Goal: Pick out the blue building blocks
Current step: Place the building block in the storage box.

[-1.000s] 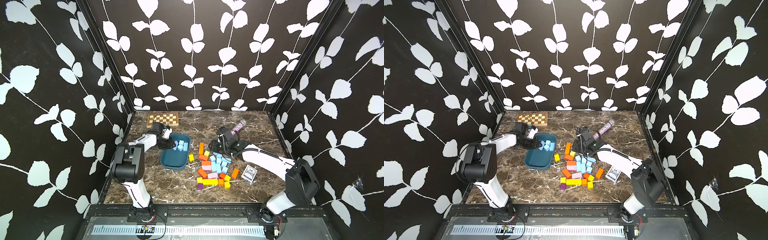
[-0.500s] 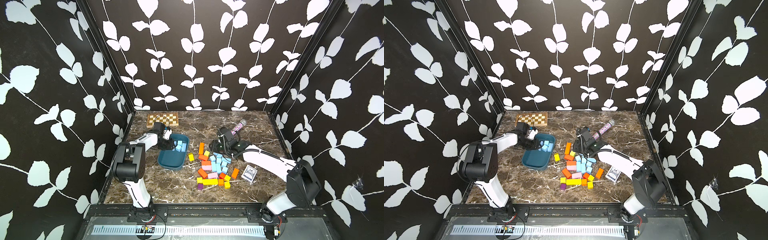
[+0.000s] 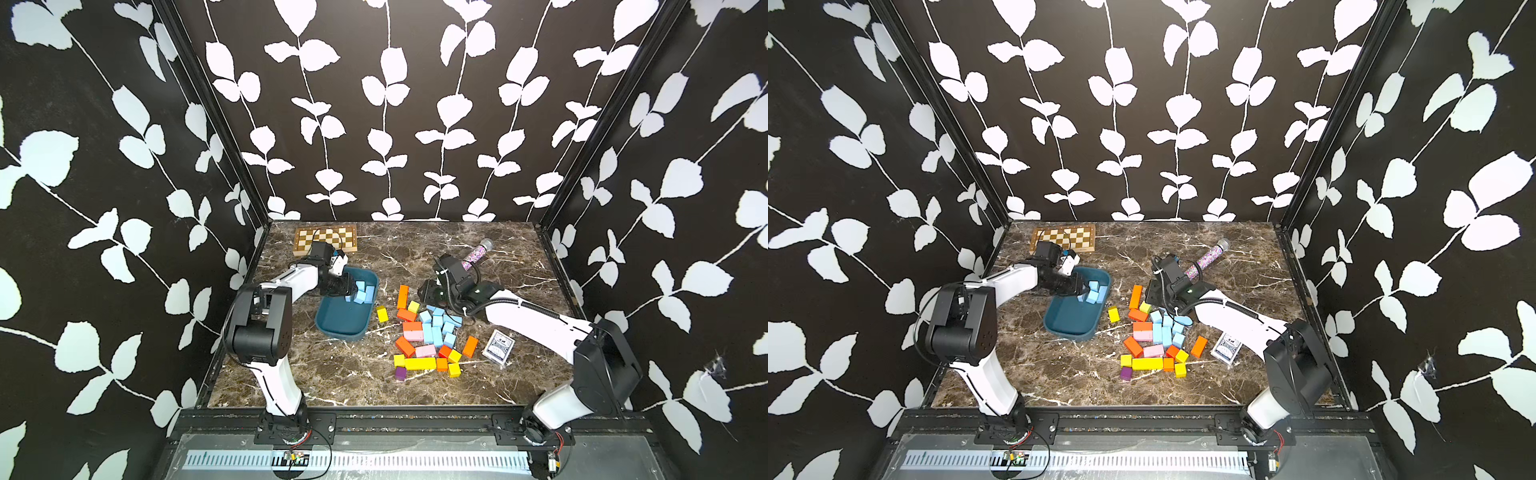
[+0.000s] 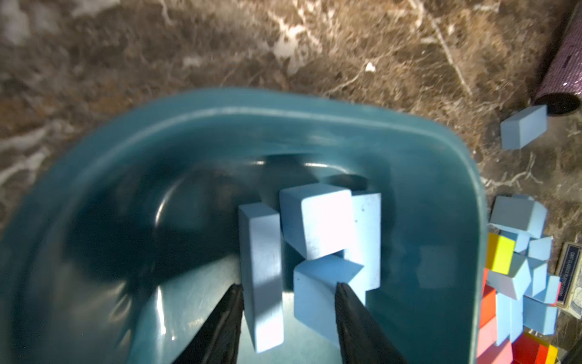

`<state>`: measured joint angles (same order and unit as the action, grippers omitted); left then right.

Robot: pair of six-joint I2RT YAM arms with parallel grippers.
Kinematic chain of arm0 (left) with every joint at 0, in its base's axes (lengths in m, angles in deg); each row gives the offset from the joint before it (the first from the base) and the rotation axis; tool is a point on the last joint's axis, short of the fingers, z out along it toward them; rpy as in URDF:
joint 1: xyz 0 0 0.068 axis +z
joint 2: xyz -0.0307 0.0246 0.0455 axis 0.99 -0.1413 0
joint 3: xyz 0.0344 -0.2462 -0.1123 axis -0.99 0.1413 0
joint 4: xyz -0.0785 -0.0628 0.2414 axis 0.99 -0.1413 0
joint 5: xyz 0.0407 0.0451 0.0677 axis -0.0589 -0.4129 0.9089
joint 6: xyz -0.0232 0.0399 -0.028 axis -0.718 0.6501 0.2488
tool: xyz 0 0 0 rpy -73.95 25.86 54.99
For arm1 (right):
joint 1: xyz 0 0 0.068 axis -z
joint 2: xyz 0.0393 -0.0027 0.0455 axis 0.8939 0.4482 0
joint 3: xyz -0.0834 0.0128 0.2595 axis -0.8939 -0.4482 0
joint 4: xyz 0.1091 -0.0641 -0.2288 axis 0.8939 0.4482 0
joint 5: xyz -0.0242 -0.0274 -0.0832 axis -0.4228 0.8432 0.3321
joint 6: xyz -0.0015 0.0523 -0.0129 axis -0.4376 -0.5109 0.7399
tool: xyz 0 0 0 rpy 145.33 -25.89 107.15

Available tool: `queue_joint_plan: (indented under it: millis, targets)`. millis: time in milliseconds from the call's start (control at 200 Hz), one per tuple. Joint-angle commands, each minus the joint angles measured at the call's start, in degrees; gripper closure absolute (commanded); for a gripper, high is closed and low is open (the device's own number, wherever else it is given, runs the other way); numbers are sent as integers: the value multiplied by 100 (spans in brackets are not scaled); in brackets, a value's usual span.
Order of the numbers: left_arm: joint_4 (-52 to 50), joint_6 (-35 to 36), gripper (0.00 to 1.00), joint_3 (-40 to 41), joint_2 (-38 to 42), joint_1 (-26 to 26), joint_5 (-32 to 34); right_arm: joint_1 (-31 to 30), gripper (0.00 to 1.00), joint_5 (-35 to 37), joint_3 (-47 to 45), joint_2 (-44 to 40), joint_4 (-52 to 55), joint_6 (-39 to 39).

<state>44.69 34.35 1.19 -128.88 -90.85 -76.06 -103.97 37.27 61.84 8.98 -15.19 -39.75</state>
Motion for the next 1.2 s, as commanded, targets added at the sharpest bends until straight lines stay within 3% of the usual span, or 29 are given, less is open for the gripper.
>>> queue_joint_plan:
  millis: [0,230,625,795,1195]
  targets:
    - [53,-197,46,-111,141,-41,-12,-40,58,62,107,22,-30,-61]
    - [201,-369,41,-71,17,-138,-139,-42,58,45,189,87,-15,-52]
    - [294,-549,43,-88,10,-232,-551,-44,58,81,165,52,50,-40]
    - [160,-452,41,-117,147,-234,-378,-42,58,73,277,109,165,24]
    - [-109,358,30,233,1372,-219,214,55,57,108,1244,808,2121,614]
